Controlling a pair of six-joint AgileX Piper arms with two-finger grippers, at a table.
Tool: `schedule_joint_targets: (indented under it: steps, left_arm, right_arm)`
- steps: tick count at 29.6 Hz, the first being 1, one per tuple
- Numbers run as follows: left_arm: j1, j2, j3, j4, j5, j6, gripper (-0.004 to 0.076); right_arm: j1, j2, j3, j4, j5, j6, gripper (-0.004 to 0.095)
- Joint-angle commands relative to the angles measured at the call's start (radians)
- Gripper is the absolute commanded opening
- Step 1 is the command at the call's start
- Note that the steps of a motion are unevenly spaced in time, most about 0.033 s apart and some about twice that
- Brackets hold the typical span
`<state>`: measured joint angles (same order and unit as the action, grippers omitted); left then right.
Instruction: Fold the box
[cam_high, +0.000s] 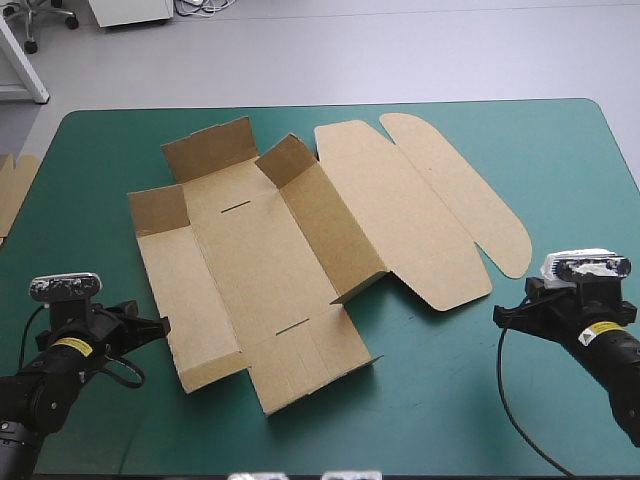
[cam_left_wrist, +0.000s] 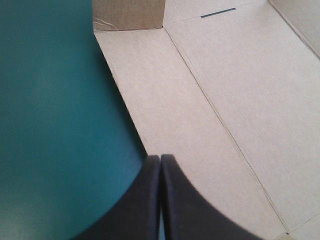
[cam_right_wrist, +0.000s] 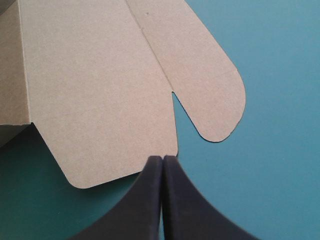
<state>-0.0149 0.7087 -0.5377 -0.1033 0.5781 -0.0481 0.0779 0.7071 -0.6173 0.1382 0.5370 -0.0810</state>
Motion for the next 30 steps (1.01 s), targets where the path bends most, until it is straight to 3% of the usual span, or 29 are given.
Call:
schedule_joint_targets:
  steps: [1,13,23,30]
  left_arm:
    - [-0.005,0.000,-0.037,0.000,-0.070,0.000,-0.0010]
    - [-0.005,0.026,-0.037,-0.071,-0.032,-0.028,-0.0001]
    - [-0.005,0.069,-0.095,-0.122,-0.043,-0.028,0.0168]
    - [0.017,0.165,-0.213,-0.158,0.029,-0.028,0.0179]
  right_arm:
    - [0.004,0.001,-0.027,0.010,-0.056,-0.005,-0.0019]
    - [0.004,0.001,-0.027,0.010,-0.044,-0.005,-0.0019]
    - [0.004,0.001,-0.027,0.013,-0.044,-0.005,-0.0019]
    - [0.030,0.001,-0.027,0.004,-0.044,-0.005,-0.0019]
